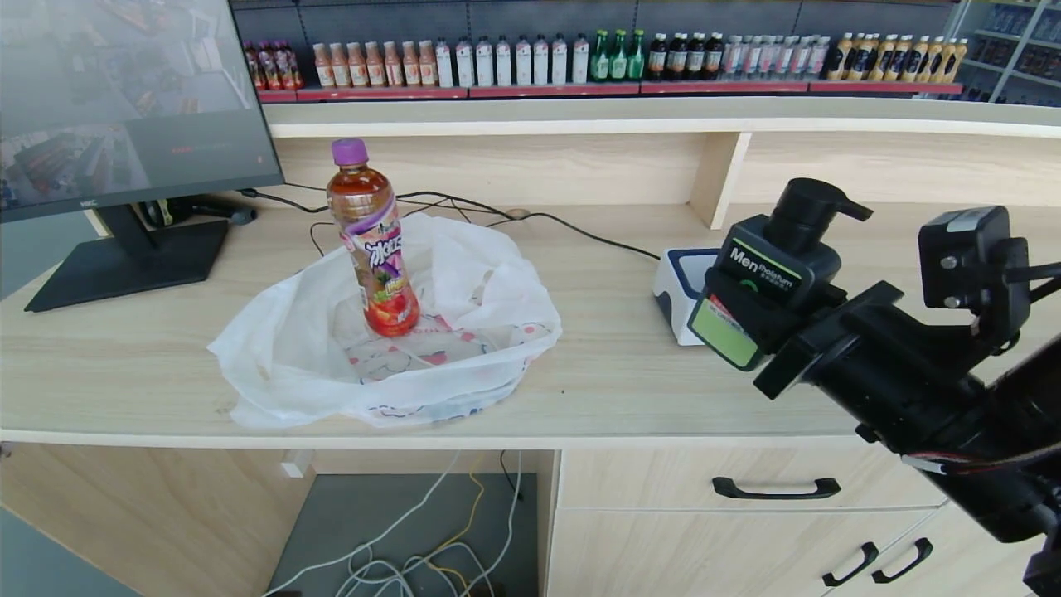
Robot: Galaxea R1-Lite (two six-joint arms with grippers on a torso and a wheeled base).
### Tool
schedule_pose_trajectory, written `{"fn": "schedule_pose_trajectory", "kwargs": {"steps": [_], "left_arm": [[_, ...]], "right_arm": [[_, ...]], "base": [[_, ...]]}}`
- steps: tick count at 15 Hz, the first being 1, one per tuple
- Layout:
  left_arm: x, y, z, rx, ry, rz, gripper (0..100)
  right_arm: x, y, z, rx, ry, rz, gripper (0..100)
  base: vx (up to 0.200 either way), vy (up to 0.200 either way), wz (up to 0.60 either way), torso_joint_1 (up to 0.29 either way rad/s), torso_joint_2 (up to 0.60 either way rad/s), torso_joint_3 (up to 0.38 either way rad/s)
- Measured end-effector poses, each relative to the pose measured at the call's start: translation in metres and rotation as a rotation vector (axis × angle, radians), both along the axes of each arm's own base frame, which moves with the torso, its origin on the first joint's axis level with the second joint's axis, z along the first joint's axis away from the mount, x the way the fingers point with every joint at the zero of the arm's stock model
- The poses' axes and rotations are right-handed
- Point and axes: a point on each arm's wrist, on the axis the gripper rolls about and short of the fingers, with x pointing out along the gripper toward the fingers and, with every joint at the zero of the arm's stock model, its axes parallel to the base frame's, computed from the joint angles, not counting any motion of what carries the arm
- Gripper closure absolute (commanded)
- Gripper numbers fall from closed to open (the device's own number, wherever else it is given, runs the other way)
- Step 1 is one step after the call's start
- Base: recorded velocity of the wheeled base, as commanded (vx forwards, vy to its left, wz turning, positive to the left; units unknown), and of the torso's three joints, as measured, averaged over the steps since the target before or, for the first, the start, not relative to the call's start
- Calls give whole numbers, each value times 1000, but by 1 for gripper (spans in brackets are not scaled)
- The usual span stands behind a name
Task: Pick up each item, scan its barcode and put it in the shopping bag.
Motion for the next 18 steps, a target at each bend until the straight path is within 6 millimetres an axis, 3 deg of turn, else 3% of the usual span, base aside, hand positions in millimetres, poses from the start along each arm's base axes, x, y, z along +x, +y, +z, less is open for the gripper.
{"fn": "schedule_pose_trajectory", "kwargs": {"steps": [2,10,13,18], "left_arm": [[0,0,0,0,0,0,0],[0,0,0,0,0,-1,0],[0,0,0,0,0,-1,0],[0,0,0,0,0,0,0]], "right_arm": [[-24,-5,6,-27,-16,0,100],[-90,-18,22,-11,-90,19,100],[-105,-22,27,4,-121,27,100],[-113,-19,21,86,-102,98,100]], "base": [[0,0,0,0,0,0],[0,0,0,0,0,0],[0,0,0,0,0,0],[0,0,0,0,0,0]]}}
